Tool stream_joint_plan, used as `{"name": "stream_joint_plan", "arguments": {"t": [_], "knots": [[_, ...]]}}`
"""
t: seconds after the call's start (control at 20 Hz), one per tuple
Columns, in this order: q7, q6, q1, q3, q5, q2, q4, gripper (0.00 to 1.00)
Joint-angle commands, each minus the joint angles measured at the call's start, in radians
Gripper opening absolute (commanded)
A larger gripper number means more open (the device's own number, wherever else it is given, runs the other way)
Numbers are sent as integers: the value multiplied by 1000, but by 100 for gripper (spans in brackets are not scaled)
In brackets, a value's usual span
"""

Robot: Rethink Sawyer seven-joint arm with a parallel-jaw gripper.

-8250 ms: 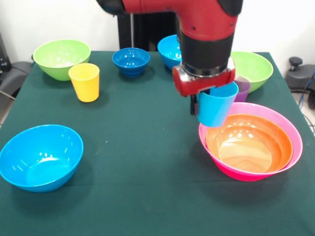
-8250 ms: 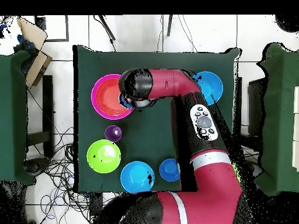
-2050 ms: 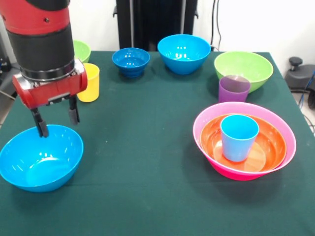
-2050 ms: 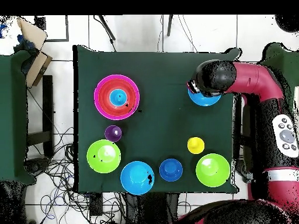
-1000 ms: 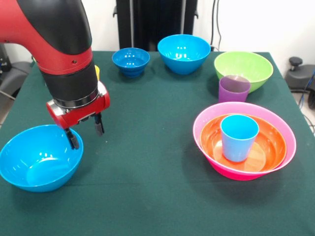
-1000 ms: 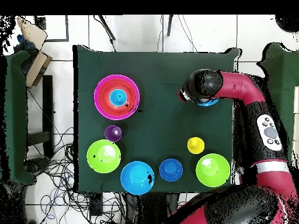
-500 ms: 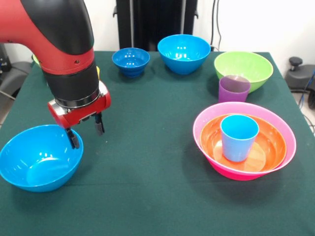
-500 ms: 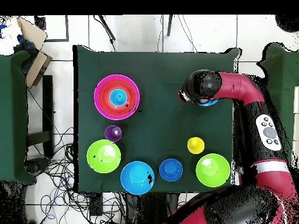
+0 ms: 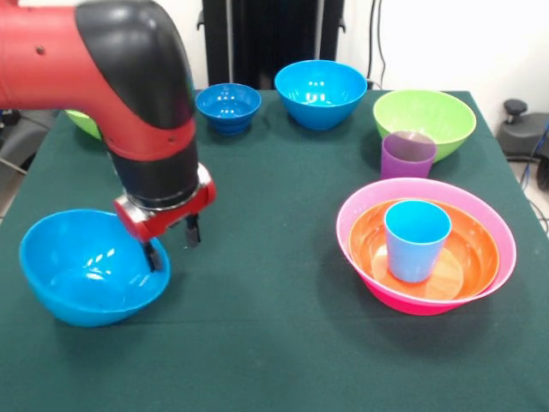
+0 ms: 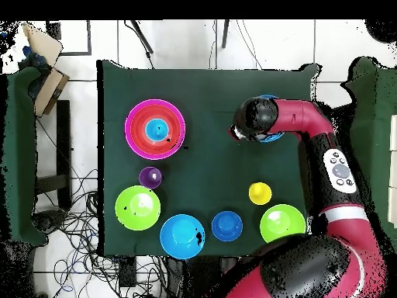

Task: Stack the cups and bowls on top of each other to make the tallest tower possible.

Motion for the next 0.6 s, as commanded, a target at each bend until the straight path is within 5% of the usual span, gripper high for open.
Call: {"name": "stream_joint_plan", "arguments": {"t": [0.05, 0.6], "knots": [[-124, -30, 66, -42, -107, 76, -66, 100], [-89, -1, 67, -68, -108, 38, -74, 100]]}}
